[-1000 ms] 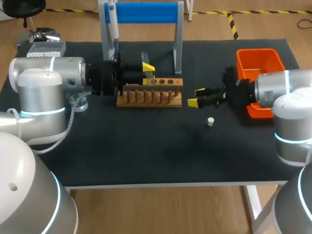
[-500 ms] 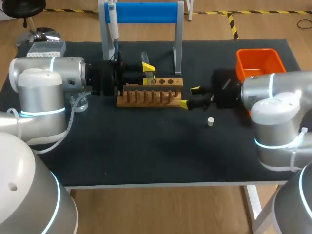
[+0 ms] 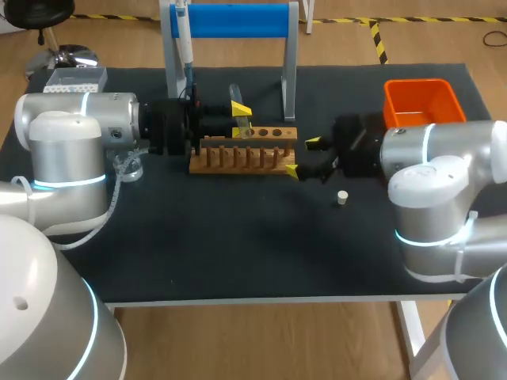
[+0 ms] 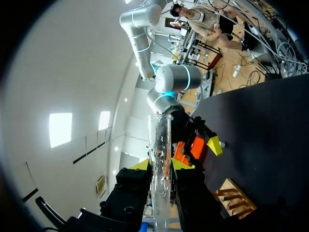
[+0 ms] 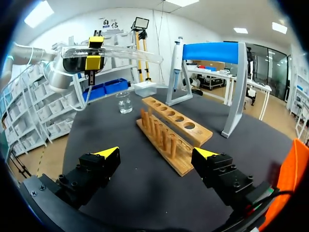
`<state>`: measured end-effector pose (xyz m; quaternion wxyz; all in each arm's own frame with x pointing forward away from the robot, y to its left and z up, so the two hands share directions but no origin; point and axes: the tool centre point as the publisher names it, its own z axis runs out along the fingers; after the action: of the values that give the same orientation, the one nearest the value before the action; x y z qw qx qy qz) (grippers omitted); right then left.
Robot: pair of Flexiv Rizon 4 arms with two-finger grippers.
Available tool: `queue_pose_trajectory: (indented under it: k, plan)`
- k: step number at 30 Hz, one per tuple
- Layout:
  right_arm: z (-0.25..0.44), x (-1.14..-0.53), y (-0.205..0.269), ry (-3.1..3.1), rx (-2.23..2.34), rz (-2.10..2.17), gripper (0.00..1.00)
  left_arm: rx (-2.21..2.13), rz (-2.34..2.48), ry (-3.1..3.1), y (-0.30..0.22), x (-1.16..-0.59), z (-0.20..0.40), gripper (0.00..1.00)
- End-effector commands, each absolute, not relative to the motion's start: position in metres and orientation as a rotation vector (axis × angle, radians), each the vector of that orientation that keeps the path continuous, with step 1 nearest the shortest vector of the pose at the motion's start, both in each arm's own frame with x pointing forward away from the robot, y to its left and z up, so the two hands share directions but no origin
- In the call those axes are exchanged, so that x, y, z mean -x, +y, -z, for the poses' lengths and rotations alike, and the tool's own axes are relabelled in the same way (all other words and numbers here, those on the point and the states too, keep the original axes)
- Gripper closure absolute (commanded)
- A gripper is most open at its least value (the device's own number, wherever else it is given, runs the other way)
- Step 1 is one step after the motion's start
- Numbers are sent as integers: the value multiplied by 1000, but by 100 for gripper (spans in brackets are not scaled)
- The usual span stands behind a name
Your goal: Invert the test tube, pick up the pipette, mount the tip to pipette, aspirate from beaker and dispense into the tube, eject the tip, return the pipette, and cap with the stopper.
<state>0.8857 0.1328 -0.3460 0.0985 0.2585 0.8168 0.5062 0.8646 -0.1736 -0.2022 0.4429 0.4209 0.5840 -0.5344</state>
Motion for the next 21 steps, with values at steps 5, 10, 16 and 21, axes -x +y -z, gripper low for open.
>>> queue_pose_trajectory:
  k: [5,10,16,21]
  plan:
    - [343,-894,135,2428,-715,-1444,0,-1048,1326,1450,-173,-865,202,100]
    - [342,-896,136,2438,-683,-1410,0,-1048,1326,1450,-173,-865,202,100]
    - [348,-899,138,2448,-655,-1359,0,-1048,1326,1450,-173,-865,202,100]
    - [349,-905,140,2442,-649,-1342,0,-1048,1326,1450,-173,-865,202,100]
